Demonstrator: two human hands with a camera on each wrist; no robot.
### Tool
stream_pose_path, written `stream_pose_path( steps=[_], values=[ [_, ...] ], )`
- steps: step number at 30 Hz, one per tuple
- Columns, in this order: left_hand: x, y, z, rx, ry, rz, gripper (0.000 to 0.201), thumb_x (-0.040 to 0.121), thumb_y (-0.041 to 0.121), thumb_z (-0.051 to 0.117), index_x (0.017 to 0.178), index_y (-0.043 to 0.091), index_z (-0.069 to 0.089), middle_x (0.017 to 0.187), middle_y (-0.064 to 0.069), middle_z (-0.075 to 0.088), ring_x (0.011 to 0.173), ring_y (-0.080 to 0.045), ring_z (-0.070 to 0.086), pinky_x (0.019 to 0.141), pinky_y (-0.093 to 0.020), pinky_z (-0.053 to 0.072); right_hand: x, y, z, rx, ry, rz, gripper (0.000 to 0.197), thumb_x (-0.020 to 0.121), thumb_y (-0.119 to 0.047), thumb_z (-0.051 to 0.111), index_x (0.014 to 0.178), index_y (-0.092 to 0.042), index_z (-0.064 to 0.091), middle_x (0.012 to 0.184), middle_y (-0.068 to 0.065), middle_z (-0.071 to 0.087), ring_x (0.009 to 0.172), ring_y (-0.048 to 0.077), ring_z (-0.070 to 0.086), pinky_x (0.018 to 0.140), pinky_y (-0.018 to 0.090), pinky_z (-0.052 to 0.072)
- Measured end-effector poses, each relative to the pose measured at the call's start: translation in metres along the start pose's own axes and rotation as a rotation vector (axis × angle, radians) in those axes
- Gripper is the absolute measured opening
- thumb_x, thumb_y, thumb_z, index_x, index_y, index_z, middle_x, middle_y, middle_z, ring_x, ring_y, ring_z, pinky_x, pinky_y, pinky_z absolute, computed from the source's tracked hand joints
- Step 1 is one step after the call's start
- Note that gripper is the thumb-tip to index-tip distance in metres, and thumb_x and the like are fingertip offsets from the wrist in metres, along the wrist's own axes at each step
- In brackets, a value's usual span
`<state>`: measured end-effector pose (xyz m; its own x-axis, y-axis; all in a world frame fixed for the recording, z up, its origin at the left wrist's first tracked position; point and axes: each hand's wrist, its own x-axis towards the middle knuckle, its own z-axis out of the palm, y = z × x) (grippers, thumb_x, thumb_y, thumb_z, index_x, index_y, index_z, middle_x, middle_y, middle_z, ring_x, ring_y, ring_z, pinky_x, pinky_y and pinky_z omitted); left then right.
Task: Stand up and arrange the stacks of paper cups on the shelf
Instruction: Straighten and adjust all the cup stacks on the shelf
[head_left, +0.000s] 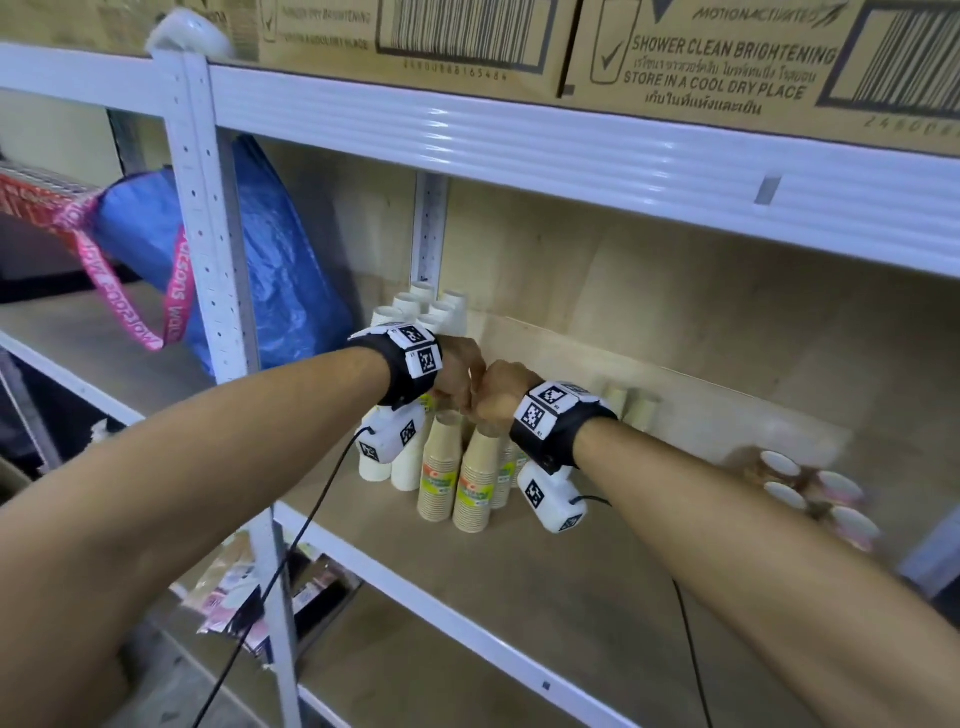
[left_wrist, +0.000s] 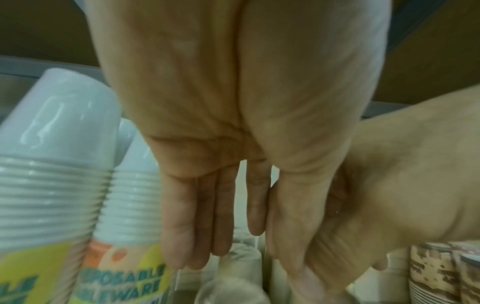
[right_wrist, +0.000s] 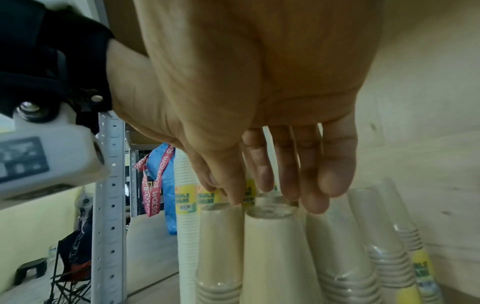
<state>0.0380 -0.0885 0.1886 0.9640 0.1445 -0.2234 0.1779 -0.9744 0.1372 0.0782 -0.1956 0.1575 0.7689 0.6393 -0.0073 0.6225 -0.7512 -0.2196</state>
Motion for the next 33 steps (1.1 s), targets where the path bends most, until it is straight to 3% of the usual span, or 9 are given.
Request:
stream_pose_path(
  steps=[4, 7, 10, 14, 18, 24, 28, 31, 33],
  values=[
    [-0.003, -0.005, 0.014, -0.006, -0.064, -0.017, 0.007, 0.07, 0.007, 0.073, 0.074, 0.011, 0.07, 0.069, -0.009, 0.064, 0.06, -0.022, 0.054, 0.056, -0.026, 0.045, -0.003, -0.004, 0.009, -0.065, -0.087, 0.006, 0.035, 0.073, -0.031, 0.078, 0.098, -0.009, 0.07, 0.096, 0.007, 0.069, 0.078, 0.022, 0.064, 0.061, 0.025, 0.045],
    [-0.005, -0.012, 0.022, -0.071, -0.073, -0.014, 0.02, 0.08, 0.013, 0.075, 0.1, 0.011, 0.072, 0.08, -0.003, 0.065, 0.057, -0.014, 0.054, 0.049, -0.019, 0.045, -0.005, -0.008, 0.013, -0.072, -0.138, -0.001, 0.039, 0.07, -0.029, 0.082, 0.102, -0.009, 0.071, 0.096, 0.006, 0.069, 0.08, 0.021, 0.064, 0.063, 0.024, 0.045],
    [-0.007, -0.016, 0.031, -0.135, -0.059, -0.034, 0.027, 0.084, 0.011, 0.073, 0.111, 0.01, 0.069, 0.087, -0.002, 0.068, 0.064, -0.013, 0.059, 0.05, -0.018, 0.05, -0.004, -0.008, 0.019, -0.066, -0.15, -0.004, 0.039, 0.071, -0.025, 0.082, 0.103, -0.008, 0.072, 0.101, 0.009, 0.071, 0.081, 0.021, 0.064, 0.064, 0.024, 0.044],
    [-0.009, -0.016, 0.039, -0.191, -0.027, -0.039, 0.028, 0.08, 0.011, 0.076, 0.108, 0.009, 0.071, 0.103, -0.012, 0.072, 0.086, -0.031, 0.07, 0.076, -0.038, 0.061, -0.006, -0.005, 0.022, -0.063, -0.154, -0.025, 0.026, 0.077, -0.02, 0.077, 0.097, -0.006, 0.067, 0.095, 0.01, 0.065, 0.081, 0.02, 0.059, 0.058, 0.026, 0.042],
    [-0.011, -0.015, 0.042, -0.191, 0.008, -0.039, 0.021, 0.077, 0.014, 0.078, 0.096, 0.012, 0.072, 0.095, -0.013, 0.073, 0.089, -0.032, 0.072, 0.077, -0.046, 0.061, -0.008, -0.003, 0.021, -0.05, -0.149, -0.049, 0.029, 0.076, -0.021, 0.08, 0.098, -0.006, 0.068, 0.094, 0.008, 0.061, 0.083, 0.019, 0.059, 0.065, 0.025, 0.042],
    [-0.01, -0.01, 0.037, -0.145, -0.03, -0.023, 0.029, 0.078, 0.016, 0.077, 0.106, 0.011, 0.073, 0.098, -0.008, 0.074, 0.088, -0.027, 0.071, 0.079, -0.041, 0.061, -0.014, 0.004, 0.012, -0.018, -0.176, -0.108, 0.027, 0.074, -0.02, 0.081, 0.075, -0.012, 0.056, 0.084, 0.003, 0.055, 0.08, 0.019, 0.057, 0.048, 0.023, 0.037],
    [-0.008, 0.001, 0.03, -0.119, -0.062, 0.018, 0.031, 0.079, 0.018, 0.077, 0.108, 0.01, 0.072, 0.1, -0.005, 0.071, 0.082, -0.019, 0.067, 0.065, -0.029, 0.056, -0.021, 0.018, 0.003, 0.095, -0.241, -0.095, 0.038, 0.072, -0.015, 0.081, 0.103, -0.001, 0.065, 0.096, 0.006, 0.064, 0.089, 0.023, 0.064, 0.073, 0.035, 0.056],
    [-0.003, 0.017, 0.023, -0.131, -0.091, 0.046, 0.033, 0.08, 0.015, 0.077, 0.111, 0.007, 0.07, 0.103, -0.01, 0.07, 0.081, -0.021, 0.067, 0.06, -0.024, 0.056, -0.031, 0.036, -0.009, 0.18, -0.311, -0.066, 0.031, 0.079, -0.002, 0.074, 0.108, 0.0, 0.065, 0.081, 0.0, 0.061, 0.072, 0.011, 0.059, 0.059, 0.02, 0.053],
    [0.001, 0.03, 0.017, -0.137, -0.085, 0.066, 0.033, 0.079, 0.014, 0.077, 0.11, 0.006, 0.07, 0.1, -0.011, 0.07, 0.072, -0.02, 0.066, 0.058, -0.024, 0.056, -0.034, 0.051, -0.017, 0.152, -0.33, -0.021, 0.032, 0.078, -0.006, 0.075, 0.108, 0.001, 0.066, 0.091, 0.007, 0.066, 0.083, 0.02, 0.065, 0.074, 0.026, 0.057]
  ],
)
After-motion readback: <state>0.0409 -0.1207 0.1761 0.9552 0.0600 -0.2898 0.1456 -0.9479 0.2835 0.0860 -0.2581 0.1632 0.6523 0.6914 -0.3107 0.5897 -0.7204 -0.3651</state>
